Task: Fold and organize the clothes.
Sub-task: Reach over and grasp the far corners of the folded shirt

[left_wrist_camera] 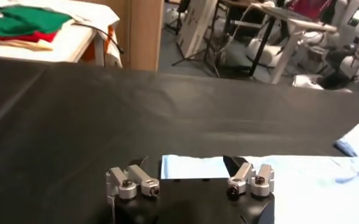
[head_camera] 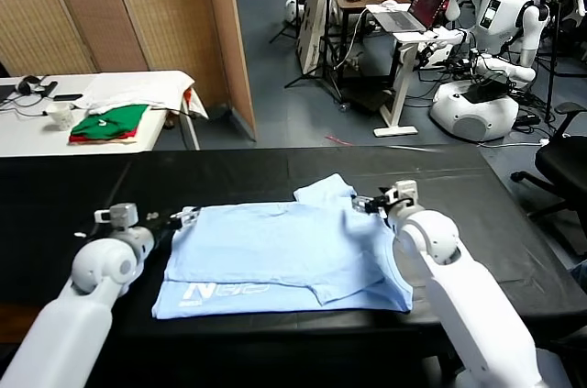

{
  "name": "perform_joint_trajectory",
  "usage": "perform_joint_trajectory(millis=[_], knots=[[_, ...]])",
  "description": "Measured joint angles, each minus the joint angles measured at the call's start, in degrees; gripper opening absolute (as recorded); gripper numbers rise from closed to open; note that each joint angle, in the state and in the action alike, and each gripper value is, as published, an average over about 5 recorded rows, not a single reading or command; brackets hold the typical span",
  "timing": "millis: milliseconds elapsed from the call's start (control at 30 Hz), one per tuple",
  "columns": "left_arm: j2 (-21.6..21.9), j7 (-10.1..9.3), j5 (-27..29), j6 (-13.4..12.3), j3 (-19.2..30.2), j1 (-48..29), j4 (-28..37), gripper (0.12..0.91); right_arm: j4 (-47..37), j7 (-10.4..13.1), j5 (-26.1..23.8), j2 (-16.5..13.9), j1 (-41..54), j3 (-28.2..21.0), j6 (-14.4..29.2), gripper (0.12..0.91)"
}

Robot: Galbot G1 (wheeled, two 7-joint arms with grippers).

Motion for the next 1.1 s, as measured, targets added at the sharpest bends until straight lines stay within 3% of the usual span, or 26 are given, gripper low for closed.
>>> perform_joint_trajectory(millis=[200,300,400,467,567,633,733,833,900,1100], knots=[[0.1,0.04,-0.2,0.3,1.4,-1.9,3.2,0.907,-4.5,-0.7,-0.7,2.6,2.2,-0.4,0.0,0.899],[0.2,0.21,-0.2,0.4,1.6,-2.2,4.2,0.907,-5.8,-1.0,-0.8,3.4,2.6,-0.5,0.0,0.858],[0.1,0.66,-0.2,0.4,1.8,-2.5,4.9,0.895,-6.3,-1.1,-0.8,3.8,2.6,-0.7,0.0,0.733],[0.1,0.86,-0.1,0.4,1.9,-2.6,5.2,0.873,-6.5,-1.1,-0.9,3.9,2.6,-0.8,0.0,0.608],[-0.1,0.99,0.0,0.4,2.1,-2.7,5.5,0.723,-6.6,-1.1,-0.9,4.0,2.5,-0.8,0.0,0.418],[-0.2,1.04,0.1,0.5,2.3,-2.7,5.5,0.574,-6.6,-1.1,-0.9,4.0,2.4,-0.7,0.0,0.288],[-0.2,1.06,0.1,0.7,2.6,-2.6,5.2,0.385,-6.2,-1.3,-0.9,4.0,2.2,-0.4,0.0,0.162],[0.0,1.07,0.1,0.9,2.9,-2.4,4.6,0.211,-5.4,-2.1,-0.9,3.7,1.7,0.0,0.4,0.141],[0.2,1.08,0.1,0.9,2.9,-2.2,4.1,0.154,-4.5,-2.7,-0.9,3.4,1.1,0.4,1.7,0.140],[1.3,1.08,0.0,0.9,2.3,-1.2,2.0,0.145,0.3,-3.7,-1.4,1.5,-2.2,2.3,6.2,0.140]])
